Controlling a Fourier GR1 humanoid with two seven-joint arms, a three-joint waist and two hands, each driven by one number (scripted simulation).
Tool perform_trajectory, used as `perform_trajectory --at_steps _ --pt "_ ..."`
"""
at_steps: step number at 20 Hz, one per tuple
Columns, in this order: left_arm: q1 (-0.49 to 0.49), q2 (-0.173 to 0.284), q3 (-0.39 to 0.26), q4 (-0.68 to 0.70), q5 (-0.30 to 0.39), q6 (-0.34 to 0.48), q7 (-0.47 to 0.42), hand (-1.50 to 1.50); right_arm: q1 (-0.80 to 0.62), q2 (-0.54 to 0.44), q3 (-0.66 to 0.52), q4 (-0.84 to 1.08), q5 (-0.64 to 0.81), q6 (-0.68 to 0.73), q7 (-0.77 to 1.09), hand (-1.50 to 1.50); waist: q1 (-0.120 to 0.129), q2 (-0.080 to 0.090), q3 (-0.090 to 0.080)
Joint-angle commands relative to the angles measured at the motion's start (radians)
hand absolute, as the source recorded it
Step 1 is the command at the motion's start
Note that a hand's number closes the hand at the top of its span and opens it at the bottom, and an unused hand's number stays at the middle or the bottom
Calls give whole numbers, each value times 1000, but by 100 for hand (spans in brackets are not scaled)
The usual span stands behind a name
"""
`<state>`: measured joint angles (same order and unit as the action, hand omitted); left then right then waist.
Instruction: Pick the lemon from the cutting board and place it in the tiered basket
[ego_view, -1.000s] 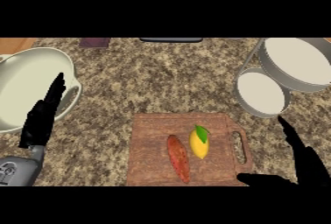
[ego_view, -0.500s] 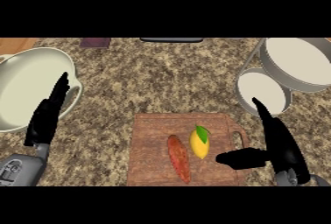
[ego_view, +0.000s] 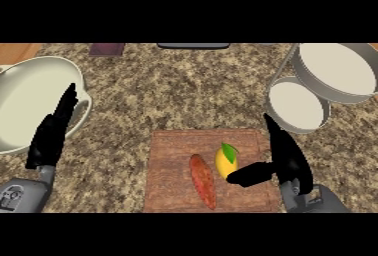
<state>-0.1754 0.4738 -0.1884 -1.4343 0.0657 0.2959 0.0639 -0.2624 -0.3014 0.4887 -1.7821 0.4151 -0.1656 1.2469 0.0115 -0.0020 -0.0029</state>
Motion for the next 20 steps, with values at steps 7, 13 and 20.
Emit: perform_trajectory --at_steps 7,13,20 --pt "12 2 36 -15 5 -23 13 0 -16 119 50 54 160 95 240 -150 -13 -3 0" --pt "18 -3 62 46 7 -47 -59 0 -85 193 -2 113 230 190 240 -150 -12 2 0" --pt "-20 -21 64 58 -11 -47 -25 0 -35 288 8 140 318 207 240 -150 -21 3 1"
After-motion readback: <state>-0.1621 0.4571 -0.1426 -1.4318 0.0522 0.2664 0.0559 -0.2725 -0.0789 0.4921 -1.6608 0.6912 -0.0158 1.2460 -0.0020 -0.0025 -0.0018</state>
